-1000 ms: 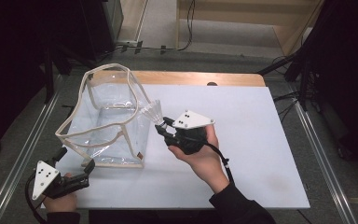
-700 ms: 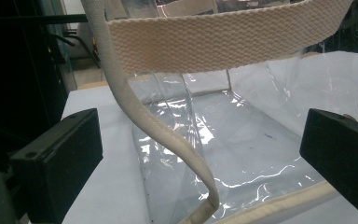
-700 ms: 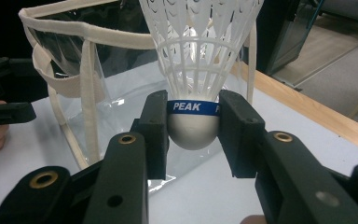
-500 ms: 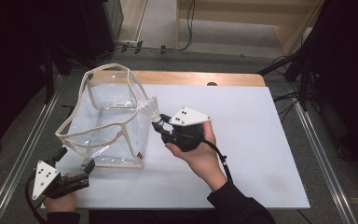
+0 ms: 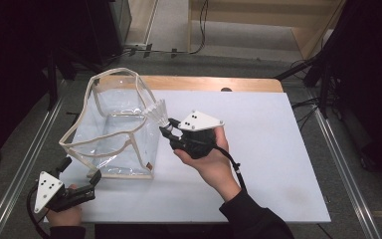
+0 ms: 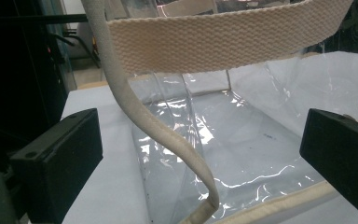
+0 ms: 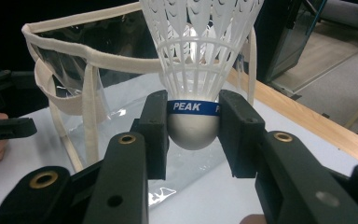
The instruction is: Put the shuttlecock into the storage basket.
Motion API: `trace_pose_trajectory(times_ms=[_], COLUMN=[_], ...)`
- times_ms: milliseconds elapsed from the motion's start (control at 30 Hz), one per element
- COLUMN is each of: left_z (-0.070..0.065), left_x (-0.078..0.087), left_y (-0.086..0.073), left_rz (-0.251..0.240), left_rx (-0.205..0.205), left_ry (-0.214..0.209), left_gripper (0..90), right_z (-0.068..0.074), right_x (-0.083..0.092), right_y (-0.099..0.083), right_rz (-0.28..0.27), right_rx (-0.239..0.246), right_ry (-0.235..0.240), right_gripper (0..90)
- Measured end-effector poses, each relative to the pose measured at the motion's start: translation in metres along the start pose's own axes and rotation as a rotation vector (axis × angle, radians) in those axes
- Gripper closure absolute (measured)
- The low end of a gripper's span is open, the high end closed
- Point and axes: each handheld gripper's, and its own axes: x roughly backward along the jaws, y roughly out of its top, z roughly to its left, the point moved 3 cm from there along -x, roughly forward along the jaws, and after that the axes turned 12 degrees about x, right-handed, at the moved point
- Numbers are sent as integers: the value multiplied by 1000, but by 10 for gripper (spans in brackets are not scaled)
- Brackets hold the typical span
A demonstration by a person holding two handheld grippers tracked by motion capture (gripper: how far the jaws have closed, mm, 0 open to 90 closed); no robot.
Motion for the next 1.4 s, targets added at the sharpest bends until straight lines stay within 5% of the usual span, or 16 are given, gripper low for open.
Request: trace_pose_trajectory(times_ms=[1400], left_z=[0], left_x=[0], left_y=[0], left_rz=[0], left_rx=[1], left_ry=[-5], left_gripper=[0], right_z=[-1], right_x=[-8], right_y=[23], right_rz=[-35], right_rx=[9], right_ry=[0], right_gripper=[629])
